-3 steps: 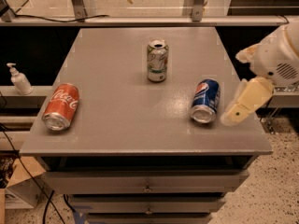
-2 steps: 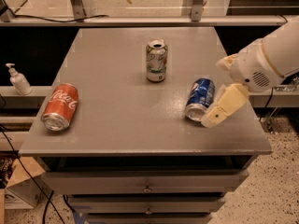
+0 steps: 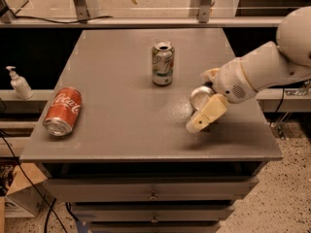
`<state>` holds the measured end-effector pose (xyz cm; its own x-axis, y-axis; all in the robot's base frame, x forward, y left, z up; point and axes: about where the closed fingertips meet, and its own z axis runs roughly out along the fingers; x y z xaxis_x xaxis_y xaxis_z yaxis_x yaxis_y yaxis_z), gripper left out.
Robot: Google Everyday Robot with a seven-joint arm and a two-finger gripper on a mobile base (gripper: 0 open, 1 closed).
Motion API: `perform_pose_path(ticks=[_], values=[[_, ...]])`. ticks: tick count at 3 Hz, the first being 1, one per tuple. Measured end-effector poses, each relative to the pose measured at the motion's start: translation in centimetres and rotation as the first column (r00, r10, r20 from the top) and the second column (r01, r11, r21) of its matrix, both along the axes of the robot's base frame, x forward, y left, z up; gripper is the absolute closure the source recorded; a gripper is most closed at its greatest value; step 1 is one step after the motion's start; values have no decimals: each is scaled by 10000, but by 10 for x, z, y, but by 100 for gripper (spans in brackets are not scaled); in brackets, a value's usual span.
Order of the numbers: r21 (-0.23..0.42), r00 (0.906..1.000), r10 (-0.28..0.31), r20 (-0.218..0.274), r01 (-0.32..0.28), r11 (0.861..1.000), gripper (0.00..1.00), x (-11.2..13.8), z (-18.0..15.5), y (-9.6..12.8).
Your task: Move pepsi can near coke can
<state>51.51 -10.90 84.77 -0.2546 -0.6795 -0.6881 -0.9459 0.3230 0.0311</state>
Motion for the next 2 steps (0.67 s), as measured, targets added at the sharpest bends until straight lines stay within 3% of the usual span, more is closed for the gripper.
perform_pose_path(ticks=[2], values=[[49,10000,42,37,-42,10000,41,11,-5,2]])
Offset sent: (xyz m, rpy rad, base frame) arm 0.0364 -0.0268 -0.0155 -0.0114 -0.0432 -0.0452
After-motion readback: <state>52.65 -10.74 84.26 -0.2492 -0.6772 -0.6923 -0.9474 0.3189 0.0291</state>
